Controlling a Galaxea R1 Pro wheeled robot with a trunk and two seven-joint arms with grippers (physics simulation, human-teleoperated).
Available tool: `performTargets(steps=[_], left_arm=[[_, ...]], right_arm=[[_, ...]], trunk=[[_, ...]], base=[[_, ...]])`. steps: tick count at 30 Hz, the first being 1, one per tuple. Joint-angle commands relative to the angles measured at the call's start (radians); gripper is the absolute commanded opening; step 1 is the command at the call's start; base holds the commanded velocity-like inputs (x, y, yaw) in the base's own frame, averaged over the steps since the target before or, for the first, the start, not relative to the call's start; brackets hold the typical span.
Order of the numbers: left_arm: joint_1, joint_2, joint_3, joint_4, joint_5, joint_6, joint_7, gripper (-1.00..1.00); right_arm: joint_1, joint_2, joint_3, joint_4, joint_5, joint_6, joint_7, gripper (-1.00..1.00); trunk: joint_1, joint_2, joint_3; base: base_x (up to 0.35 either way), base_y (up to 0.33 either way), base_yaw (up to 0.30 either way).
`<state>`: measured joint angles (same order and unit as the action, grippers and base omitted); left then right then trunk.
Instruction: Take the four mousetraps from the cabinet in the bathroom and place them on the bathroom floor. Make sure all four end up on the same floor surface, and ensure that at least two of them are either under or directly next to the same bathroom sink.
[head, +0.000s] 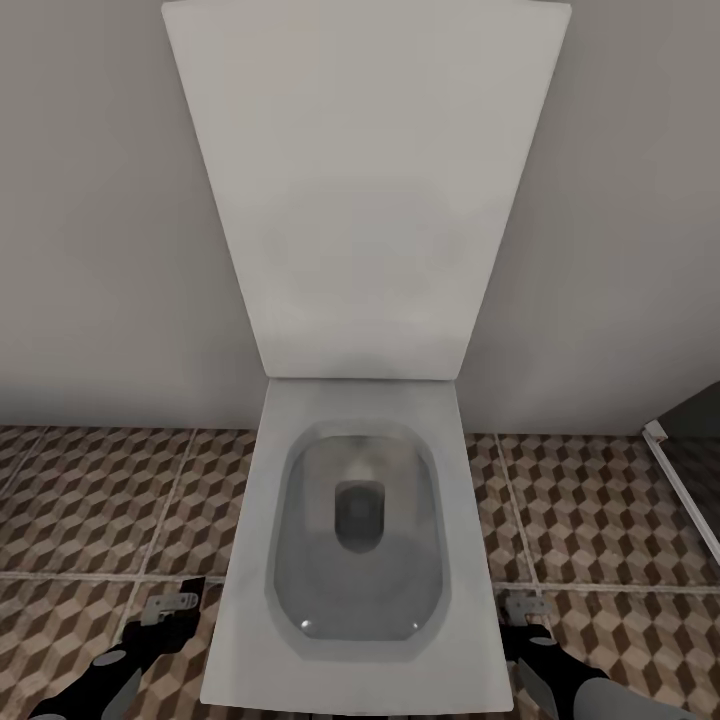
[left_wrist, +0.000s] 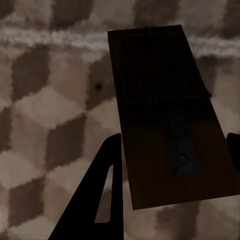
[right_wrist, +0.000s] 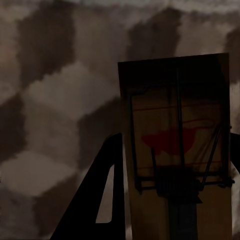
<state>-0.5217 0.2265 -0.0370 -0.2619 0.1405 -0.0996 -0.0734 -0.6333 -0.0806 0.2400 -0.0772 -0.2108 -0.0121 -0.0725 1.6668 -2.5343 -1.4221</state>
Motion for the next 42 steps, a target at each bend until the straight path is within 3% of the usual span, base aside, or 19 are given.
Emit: performTargets(steps=[1,39,42], left_arm=[[0.0,0.0,-0.004,0.001,0.008,-0.003,0.0,-1.0],[-0.001,-0.005,0.008,-0.012,0.023,-0.004,0.01,-1.0],[-0.001,-0.006,0.01,-0.012,0.023,-0.005,0.01,-1.0]], right_arm=[[0.0,0.0,0.008,0.001,-0.012,-0.002,-0.001,-1.0],[0.0,0.001,0.01,0.0,-0.009,-0.002,-0.001,-1.0],[0.0,0.001,0.01,0.0,-0.009,-0.002,-0.001,-1.0]], trunk=[[0.0,0.0,-0.001],[0.0,0.0,-0.001],[0.001,-0.001,-0.012]], base=[[0.0,0.0,0.0],[0.0,0.0,0.0],[0.0,0.0,0.0]])
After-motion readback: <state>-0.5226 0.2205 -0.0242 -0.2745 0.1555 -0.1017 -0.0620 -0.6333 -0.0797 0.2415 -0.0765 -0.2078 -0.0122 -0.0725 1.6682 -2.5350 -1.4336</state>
